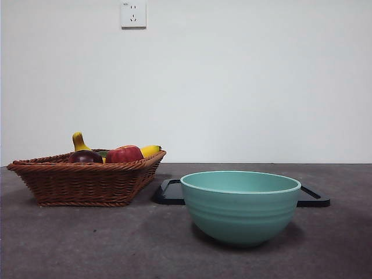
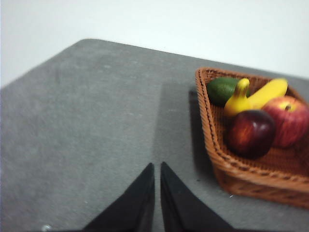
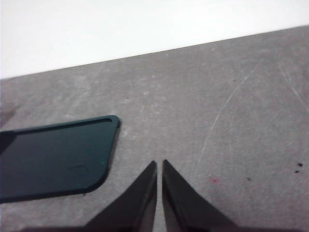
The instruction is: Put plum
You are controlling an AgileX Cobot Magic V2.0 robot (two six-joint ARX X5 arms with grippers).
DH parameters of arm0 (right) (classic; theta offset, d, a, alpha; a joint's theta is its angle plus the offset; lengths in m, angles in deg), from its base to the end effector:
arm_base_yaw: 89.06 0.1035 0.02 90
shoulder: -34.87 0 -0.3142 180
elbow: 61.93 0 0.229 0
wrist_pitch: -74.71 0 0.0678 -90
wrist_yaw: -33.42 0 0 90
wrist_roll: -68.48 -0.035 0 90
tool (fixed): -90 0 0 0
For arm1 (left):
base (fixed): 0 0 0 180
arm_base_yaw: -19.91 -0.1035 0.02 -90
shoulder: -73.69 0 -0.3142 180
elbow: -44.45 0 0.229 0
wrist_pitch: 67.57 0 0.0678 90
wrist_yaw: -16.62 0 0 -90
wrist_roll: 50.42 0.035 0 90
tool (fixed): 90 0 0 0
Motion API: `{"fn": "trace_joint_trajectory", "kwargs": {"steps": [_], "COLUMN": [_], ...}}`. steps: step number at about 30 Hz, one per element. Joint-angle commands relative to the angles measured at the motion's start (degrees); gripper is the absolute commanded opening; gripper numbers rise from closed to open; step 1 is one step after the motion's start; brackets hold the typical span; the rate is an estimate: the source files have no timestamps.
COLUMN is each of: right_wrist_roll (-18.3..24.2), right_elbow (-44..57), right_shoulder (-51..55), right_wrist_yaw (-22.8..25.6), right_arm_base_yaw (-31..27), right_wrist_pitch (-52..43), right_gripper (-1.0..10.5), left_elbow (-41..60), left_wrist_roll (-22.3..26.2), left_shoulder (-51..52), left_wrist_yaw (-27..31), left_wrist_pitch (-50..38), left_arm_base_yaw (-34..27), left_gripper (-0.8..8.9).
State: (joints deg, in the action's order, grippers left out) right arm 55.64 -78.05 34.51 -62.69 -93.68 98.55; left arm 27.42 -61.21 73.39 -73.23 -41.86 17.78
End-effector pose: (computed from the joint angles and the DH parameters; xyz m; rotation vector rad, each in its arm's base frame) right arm 0.0280 0.0015 0.1533 0.2369 0.1428 0.0101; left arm 0.0266 0.0011 0.1550 -0.1906 0.1525 0.0544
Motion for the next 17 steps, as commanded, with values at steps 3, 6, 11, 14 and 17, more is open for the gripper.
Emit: {"fn": "trace_joint_trajectory", "kwargs": {"steps": [3, 6, 11, 14, 17], "right_wrist_roll": [-5.66, -6.08, -6.05, -5.77, -3.10], "right_elbow": [-1.44, -3.96, -10.05, -15.26, -21.33], "right_shoulder": [0.15, 0.11, -1.33, -3.93, -7.63], "right_wrist_yaw": [-1.86, -1.88, -1.86, -2.45, -4.46], "right_arm_base_yaw": [0.00, -0.02, -0.02, 0.00, -0.02], "right_wrist_pitch": [-0.42, 0.15, 2.27, 5.35, 10.45], "right_gripper": [0.1, 0.1, 0.1, 0.1, 0.1], "left_elbow": [-1.20, -3.65, -9.33, -13.77, -18.82], "left_wrist_roll": [-8.17, -9.70, -11.39, -11.32, -9.94], "left_shoulder": [0.11, -0.07, -1.77, -4.13, -7.50], "left_wrist_yaw": [-0.63, -2.29, -3.65, -3.87, -6.58], "left_wrist_pitch": [0.66, 0.74, 4.02, 6.91, 9.86], "left_arm_base_yaw": [-0.09, -0.09, -0.09, -0.09, -0.09], "left_gripper": [0.15, 0.15, 0.15, 0.15, 0.15]}}
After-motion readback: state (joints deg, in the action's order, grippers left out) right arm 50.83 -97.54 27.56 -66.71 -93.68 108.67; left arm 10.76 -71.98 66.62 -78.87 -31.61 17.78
